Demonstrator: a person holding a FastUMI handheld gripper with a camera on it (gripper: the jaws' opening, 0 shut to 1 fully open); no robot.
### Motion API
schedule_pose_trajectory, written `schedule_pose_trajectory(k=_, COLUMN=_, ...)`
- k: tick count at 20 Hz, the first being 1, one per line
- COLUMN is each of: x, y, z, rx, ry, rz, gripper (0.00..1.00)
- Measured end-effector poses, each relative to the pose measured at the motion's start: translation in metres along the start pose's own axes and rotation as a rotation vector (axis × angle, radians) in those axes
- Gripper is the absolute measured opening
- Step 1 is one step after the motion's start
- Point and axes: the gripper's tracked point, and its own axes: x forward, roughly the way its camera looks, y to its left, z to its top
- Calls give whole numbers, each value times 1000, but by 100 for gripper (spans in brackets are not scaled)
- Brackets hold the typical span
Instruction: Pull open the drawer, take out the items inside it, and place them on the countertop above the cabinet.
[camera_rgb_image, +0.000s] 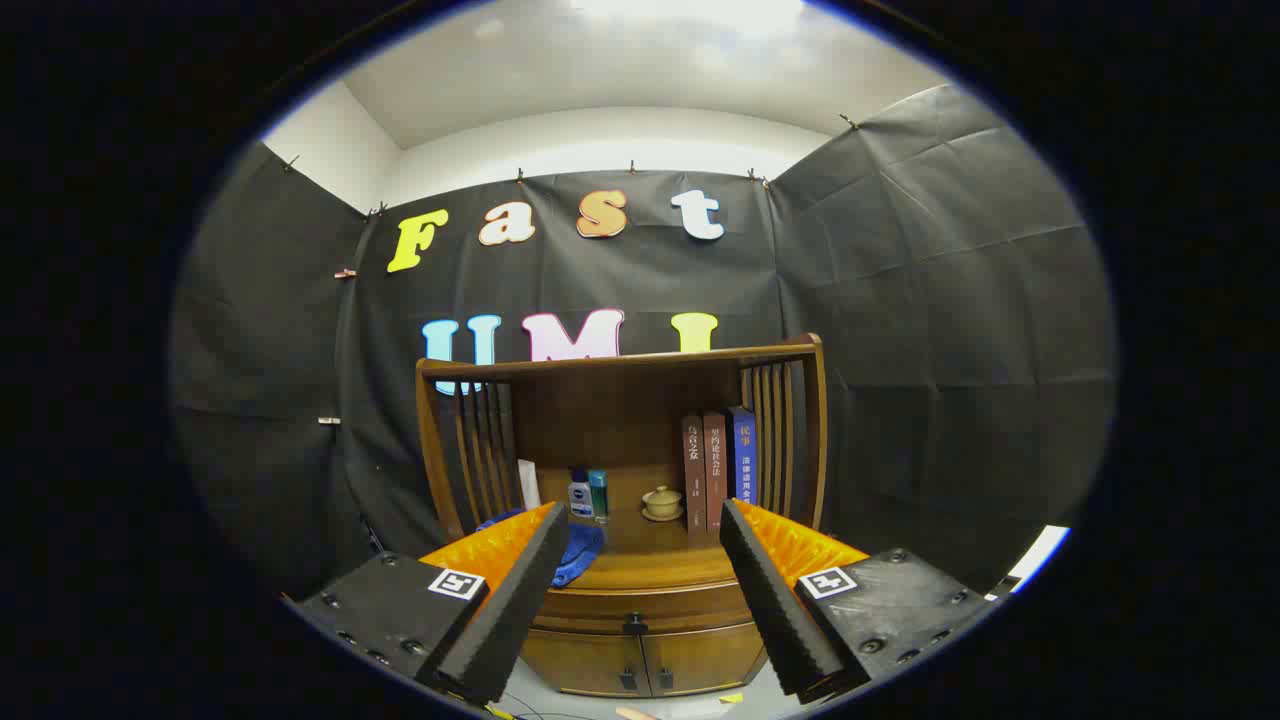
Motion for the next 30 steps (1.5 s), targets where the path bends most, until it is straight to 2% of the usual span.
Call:
schedule_pose_trajectory(k=10, x=5, y=7, z=1, rx=-60, ry=8, rz=15, gripper=98)
schedule_pose_trajectory(k=30, x=17, y=-12, z=-9, rx=-21, ry=33, rz=-3, gripper=98)
